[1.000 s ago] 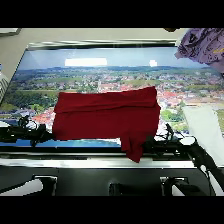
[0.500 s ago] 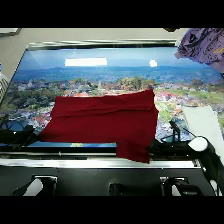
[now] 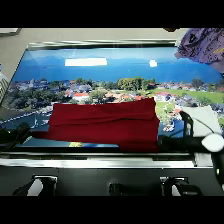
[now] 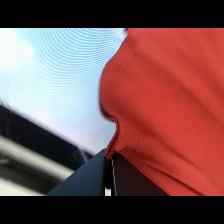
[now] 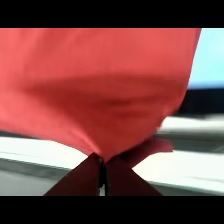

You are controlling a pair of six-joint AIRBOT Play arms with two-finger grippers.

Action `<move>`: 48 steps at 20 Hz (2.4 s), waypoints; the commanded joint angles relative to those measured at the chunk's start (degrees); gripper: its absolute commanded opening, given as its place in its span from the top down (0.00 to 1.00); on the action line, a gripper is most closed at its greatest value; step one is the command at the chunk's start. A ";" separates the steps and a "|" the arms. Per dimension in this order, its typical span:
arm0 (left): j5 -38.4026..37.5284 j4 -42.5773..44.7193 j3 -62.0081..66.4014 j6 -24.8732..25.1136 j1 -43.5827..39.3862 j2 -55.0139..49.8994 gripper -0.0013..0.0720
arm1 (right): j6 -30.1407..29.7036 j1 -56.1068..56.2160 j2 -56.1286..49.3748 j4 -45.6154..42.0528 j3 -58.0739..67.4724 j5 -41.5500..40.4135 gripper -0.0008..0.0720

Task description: Fold the clothes and pants, and hang the long-sleeved shirts on hangers.

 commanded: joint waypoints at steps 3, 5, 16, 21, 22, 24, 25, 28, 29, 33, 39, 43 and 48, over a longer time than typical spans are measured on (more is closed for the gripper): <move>12.44 -0.90 0.15 -1.31 -5.55 -6.51 0.97 | -7.23 0.04 -21.31 -0.61 14.56 -5.53 0.96; 16.26 -0.87 1.51 -1.33 -7.93 -9.68 0.97 | -7.98 0.07 -27.61 -0.39 19.65 -6.38 0.96; 17.22 -0.76 24.04 0.46 -14.69 -34.84 0.97 | -10.29 0.28 -45.46 2.36 32.57 -13.75 0.96; 15.28 -0.39 30.73 0.44 -14.75 -41.94 0.97 | -10.29 0.28 -50.90 2.51 37.27 -14.80 0.96; 14.86 -0.39 31.47 0.44 -14.86 -42.91 0.97 | -10.29 0.28 -51.74 2.62 37.75 -14.91 0.96; 14.93 -0.33 31.91 0.46 -15.23 -44.26 0.97 | -10.29 0.28 -53.46 2.67 38.45 -14.99 0.96; 14.91 -0.28 31.95 0.46 -15.52 -44.87 0.97 | -10.29 0.28 -54.12 3.19 38.45 -15.34 0.96; 14.67 -0.20 31.98 0.48 -16.81 -46.73 0.97 | -10.32 0.31 -55.41 4.52 38.42 -16.76 0.96; 14.67 -0.20 31.98 0.46 -17.27 -47.28 0.97 | -10.32 0.31 -55.52 4.55 38.42 -17.27 0.96; 14.75 -0.22 32.15 0.44 -18.38 -48.04 0.79 | -10.29 0.28 -55.49 4.59 38.45 -17.25 0.90; 7.48 1.64 42.58 0.42 -17.42 -46.25 0.08 | -8.35 -3.76 -53.24 7.32 46.16 -8.55 0.23; 0.07 6.75 50.56 0.44 -17.16 -43.80 0.05 | -12.83 -14.47 -53.68 8.57 47.89 -0.70 0.08; -0.81 6.93 51.71 -1.20 -17.40 -41.29 0.05 | -21.33 -18.08 -60.41 17.68 45.00 4.35 0.07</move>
